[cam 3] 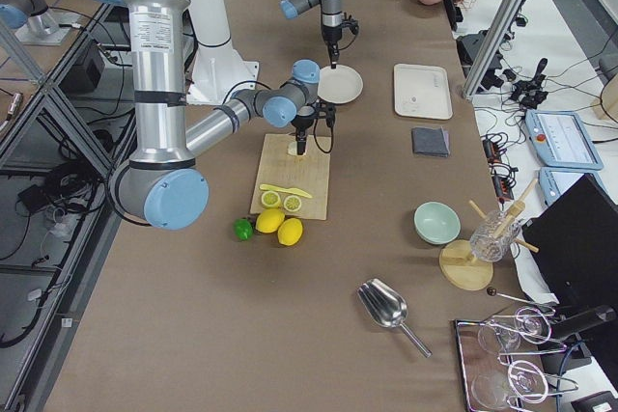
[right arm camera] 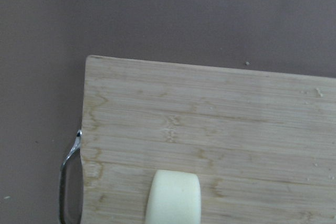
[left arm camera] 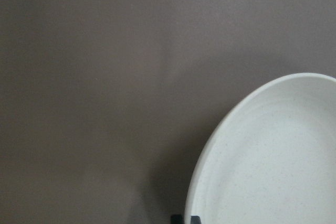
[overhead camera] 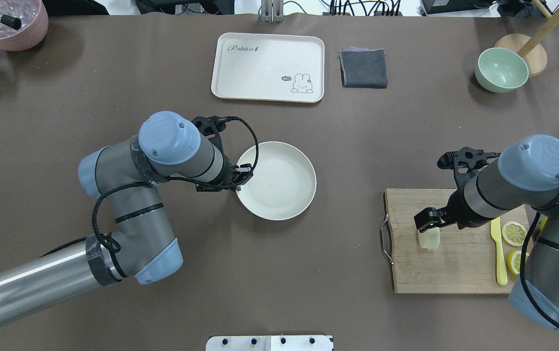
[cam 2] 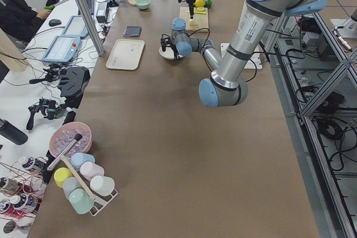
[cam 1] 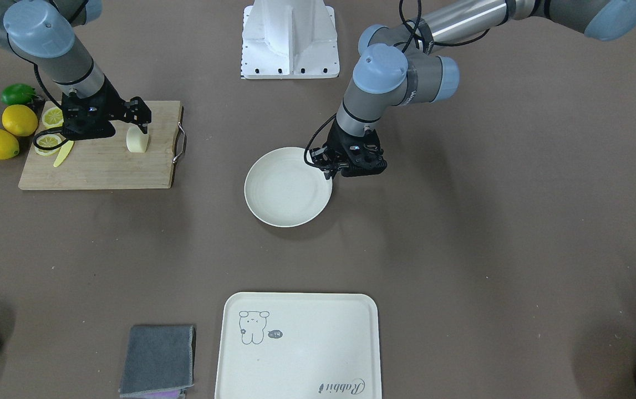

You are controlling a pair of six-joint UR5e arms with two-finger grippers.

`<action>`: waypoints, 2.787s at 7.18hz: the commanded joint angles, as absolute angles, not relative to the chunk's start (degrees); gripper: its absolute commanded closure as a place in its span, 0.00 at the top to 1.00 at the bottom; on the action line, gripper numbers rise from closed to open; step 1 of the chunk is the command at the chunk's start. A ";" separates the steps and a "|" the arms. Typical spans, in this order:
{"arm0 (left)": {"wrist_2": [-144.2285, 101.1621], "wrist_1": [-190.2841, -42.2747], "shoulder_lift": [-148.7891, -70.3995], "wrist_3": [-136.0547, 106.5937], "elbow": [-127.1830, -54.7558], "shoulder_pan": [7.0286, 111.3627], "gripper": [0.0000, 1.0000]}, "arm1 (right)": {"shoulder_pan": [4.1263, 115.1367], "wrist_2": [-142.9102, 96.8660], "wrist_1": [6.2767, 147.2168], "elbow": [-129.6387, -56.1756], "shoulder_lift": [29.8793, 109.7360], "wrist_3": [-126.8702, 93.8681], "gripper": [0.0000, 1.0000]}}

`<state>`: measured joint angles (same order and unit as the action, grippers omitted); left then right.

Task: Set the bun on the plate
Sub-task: 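Carry the plate to center with left gripper while right gripper descends onto bun, then set the plate down and open the left gripper while the right gripper grasps the bun, then carry the bun over the white plate with the right gripper while the left arm withdraws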

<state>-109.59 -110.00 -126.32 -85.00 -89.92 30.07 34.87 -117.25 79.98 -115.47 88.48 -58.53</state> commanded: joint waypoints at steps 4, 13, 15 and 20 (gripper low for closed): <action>-109.60 -110.13 -126.56 -84.99 -89.82 29.53 0.00 | 32.61 -116.02 79.54 -111.62 85.69 -58.98 0.51; -107.23 -110.21 -110.68 -74.82 -102.13 37.51 0.97 | 35.95 -114.96 87.80 -97.26 55.43 -59.41 0.25; -107.23 -113.09 -105.93 -73.30 -102.13 38.14 0.97 | 34.73 -114.70 87.54 -85.84 44.88 -61.86 0.25; -115.84 -119.09 -100.46 -64.97 -100.64 44.47 0.97 | 30.06 -112.15 86.31 -81.57 42.80 -63.44 0.31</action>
<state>-114.88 -118.96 -100.74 -66.79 -100.94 43.71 30.79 -112.44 86.38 -81.96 42.92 -62.14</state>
